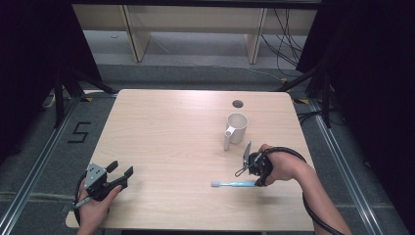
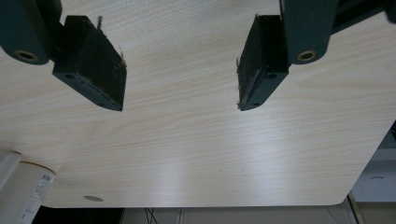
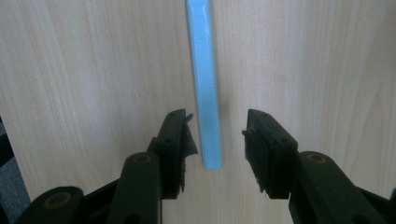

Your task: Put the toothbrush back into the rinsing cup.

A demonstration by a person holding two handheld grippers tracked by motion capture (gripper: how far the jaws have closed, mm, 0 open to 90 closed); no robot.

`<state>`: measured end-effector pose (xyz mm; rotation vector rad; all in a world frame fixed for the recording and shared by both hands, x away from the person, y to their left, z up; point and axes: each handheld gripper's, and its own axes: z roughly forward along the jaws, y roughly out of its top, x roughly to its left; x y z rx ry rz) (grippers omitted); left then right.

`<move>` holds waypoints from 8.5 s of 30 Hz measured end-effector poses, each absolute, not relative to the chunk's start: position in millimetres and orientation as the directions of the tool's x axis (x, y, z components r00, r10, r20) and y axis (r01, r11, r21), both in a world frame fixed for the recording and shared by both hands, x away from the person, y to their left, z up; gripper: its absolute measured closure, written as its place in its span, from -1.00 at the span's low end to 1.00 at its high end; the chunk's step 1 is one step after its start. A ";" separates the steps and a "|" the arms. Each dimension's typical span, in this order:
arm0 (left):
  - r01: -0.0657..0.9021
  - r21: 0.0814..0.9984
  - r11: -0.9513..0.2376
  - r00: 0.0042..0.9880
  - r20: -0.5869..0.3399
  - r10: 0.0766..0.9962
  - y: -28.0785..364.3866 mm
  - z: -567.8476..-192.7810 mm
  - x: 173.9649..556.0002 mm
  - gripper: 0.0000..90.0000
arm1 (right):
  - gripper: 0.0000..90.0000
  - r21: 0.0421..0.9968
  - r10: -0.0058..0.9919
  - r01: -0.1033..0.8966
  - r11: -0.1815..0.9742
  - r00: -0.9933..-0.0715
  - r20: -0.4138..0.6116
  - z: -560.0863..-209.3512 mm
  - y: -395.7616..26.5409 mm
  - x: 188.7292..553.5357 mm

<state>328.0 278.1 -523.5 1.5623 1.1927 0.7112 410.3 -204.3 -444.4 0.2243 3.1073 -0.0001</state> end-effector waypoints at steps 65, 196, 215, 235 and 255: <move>0.343 0.939 -0.013 0.344 -0.113 0.932 279.1 -523.4 327.5 -0.28 | 0.75 -0.076 0.080 0.079 0.994 -0.997 0.009 -472.3 -185.1 412.7; 0.343 0.939 -0.011 0.342 -0.114 0.933 279.1 -523.4 327.5 -0.29 | 0.76 0.629 0.356 0.203 0.750 -0.926 -0.125 -420.8 -222.6 410.0; 0.342 0.940 -0.010 0.343 -0.115 0.932 279.1 -523.4 327.5 -0.29 | 0.76 0.731 0.422 0.201 0.652 -0.897 -0.129 -426.1 -227.0 409.5; 0.342 0.940 -0.005 0.342 -0.119 0.932 278.7 -523.6 327.8 -0.29 | 0.76 0.835 0.501 0.190 0.516 -0.858 -0.114 -425.8 -228.1 410.6; 0.337 0.942 0.001 0.344 -0.125 0.931 279.2 -524.1 328.1 -0.29 | 0.76 0.913 0.591 0.182 0.365 -0.803 -0.075 -428.0 -223.9 409.6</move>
